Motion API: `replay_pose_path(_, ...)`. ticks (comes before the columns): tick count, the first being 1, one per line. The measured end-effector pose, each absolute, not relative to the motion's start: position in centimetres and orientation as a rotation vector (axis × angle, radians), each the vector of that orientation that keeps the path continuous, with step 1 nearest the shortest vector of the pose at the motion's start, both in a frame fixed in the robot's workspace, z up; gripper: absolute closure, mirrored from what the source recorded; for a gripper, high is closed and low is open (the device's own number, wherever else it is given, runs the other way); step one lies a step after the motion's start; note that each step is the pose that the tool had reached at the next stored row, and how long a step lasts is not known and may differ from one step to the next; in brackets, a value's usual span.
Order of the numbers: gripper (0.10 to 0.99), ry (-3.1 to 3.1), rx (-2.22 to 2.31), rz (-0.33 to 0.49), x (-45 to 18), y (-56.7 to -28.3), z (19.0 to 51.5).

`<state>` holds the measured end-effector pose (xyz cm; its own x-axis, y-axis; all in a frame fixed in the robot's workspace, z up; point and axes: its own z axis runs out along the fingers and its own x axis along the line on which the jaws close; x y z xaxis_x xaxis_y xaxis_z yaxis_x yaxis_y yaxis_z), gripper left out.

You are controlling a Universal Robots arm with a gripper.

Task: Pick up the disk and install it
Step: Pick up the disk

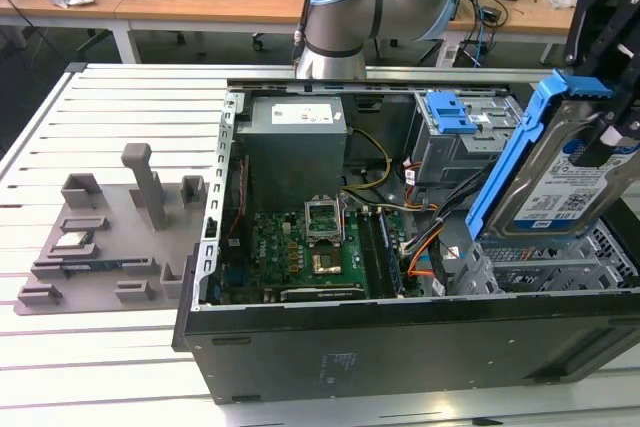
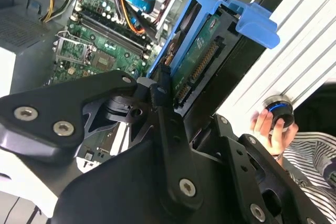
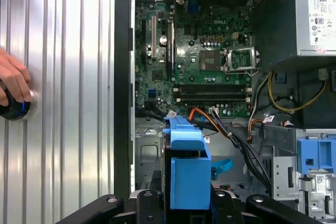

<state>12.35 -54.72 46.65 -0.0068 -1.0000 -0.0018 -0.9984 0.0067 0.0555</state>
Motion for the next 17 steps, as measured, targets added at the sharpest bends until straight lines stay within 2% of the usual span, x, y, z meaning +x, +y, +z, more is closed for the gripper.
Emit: replay_pose_path(17, 0.725, -2.201, 2.186, -0.064, 16.3, -54.7, 46.7)
